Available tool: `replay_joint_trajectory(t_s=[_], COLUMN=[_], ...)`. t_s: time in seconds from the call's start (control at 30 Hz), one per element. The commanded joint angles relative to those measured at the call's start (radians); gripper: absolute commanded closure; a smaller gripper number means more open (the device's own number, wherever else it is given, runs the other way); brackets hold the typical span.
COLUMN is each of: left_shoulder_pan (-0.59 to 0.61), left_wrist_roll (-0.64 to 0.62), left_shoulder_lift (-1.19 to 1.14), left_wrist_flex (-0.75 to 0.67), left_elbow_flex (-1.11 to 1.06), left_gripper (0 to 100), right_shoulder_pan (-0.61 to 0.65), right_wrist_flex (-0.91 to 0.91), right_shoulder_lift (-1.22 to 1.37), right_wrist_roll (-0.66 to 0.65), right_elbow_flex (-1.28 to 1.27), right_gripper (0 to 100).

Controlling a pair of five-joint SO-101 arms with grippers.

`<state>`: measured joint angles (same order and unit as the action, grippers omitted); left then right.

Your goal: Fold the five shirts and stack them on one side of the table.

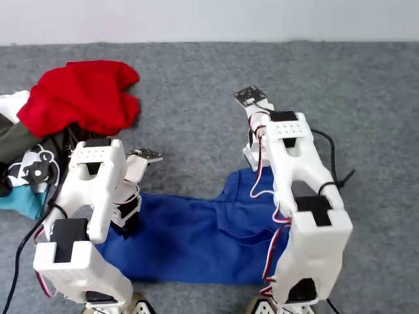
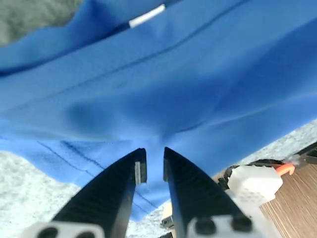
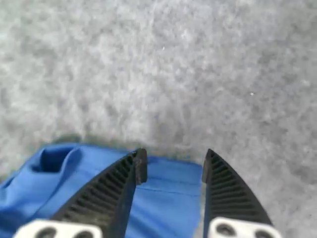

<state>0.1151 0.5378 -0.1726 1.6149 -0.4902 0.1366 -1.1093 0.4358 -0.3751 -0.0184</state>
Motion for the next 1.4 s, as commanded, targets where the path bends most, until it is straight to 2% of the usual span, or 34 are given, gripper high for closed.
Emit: replay_joint_trajectory(t_s=[0.0, 0.2, 0.33, 0.63, 0.93, 1.13, 1.37], left_shoulder_pan=[-0.008, -0.008, -0.008, -0.008, -0.008, -0.008, -0.008], left_wrist_roll=[0.009, 0.009, 0.009, 0.009, 0.009, 0.009, 0.009], left_shoulder_lift=[0.031, 0.031, 0.031, 0.031, 0.031, 0.031, 0.031], left_wrist_flex=[-0.005, -0.006, -0.006, -0.006, -0.006, -0.006, -0.006], left_elbow_flex=[0.001, 0.001, 0.001, 0.001, -0.001, -0.001, -0.001], left_gripper=[92, 92, 92, 92, 92, 92, 92], right_shoulder_pan=[-0.042, -0.101, -0.099, -0.099, -0.099, -0.079, 0.024], right_wrist_flex=[-0.007, -0.015, -0.015, -0.015, -0.021, -0.125, -0.294], right_shoulder_lift=[0.022, 0.033, 0.038, 0.03, 0.019, -0.107, -0.229], right_wrist_roll=[0.006, -0.025, -0.077, -0.08, -0.08, -0.08, -0.104], right_elbow_flex=[0.057, 0.052, 0.052, 0.054, 0.054, 0.055, 0.051], right_gripper=[80.5, 81.0, 87.3, 98.8, 98.8, 98.8, 98.8])
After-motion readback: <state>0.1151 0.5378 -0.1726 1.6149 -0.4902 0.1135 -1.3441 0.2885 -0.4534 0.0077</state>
